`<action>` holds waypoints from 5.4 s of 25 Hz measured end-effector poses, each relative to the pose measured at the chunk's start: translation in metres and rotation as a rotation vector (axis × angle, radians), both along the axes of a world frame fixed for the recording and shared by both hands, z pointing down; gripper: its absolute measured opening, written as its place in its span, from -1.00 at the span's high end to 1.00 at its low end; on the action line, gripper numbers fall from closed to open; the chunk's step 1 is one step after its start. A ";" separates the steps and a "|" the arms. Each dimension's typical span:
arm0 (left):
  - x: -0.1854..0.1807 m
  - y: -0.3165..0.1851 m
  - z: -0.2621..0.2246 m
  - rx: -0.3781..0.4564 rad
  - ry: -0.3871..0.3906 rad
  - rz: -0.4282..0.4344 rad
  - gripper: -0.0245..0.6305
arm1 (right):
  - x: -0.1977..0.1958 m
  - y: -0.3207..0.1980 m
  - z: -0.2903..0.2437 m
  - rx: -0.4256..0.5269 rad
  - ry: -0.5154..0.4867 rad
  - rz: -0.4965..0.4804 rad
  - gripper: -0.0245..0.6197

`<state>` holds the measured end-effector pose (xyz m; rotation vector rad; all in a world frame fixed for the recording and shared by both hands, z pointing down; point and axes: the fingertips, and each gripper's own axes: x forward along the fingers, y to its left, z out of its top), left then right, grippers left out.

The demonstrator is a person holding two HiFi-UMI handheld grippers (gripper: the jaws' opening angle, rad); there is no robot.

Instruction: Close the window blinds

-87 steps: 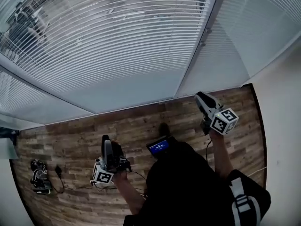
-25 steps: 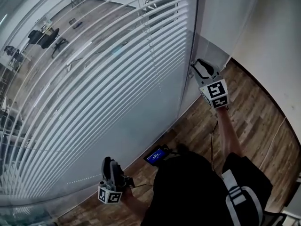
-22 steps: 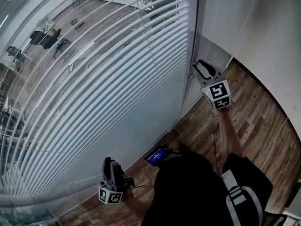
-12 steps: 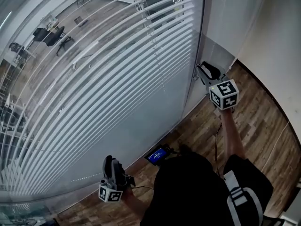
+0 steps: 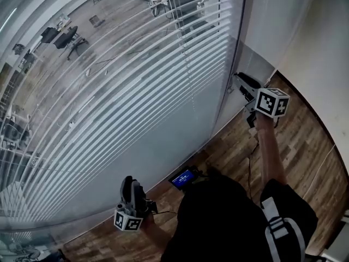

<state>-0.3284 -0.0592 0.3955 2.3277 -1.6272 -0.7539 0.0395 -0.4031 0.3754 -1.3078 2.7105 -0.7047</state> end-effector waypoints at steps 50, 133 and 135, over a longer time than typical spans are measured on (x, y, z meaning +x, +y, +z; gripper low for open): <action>0.001 0.009 0.007 -0.014 0.002 -0.034 0.55 | -0.002 -0.002 0.006 0.012 0.031 -0.027 0.52; 0.010 0.002 0.009 -0.031 -0.001 -0.027 0.55 | -0.011 0.002 0.003 0.192 0.486 -0.034 0.52; 0.011 0.001 0.011 -0.030 -0.001 -0.024 0.55 | -0.008 -0.001 0.006 0.081 0.306 -0.064 0.52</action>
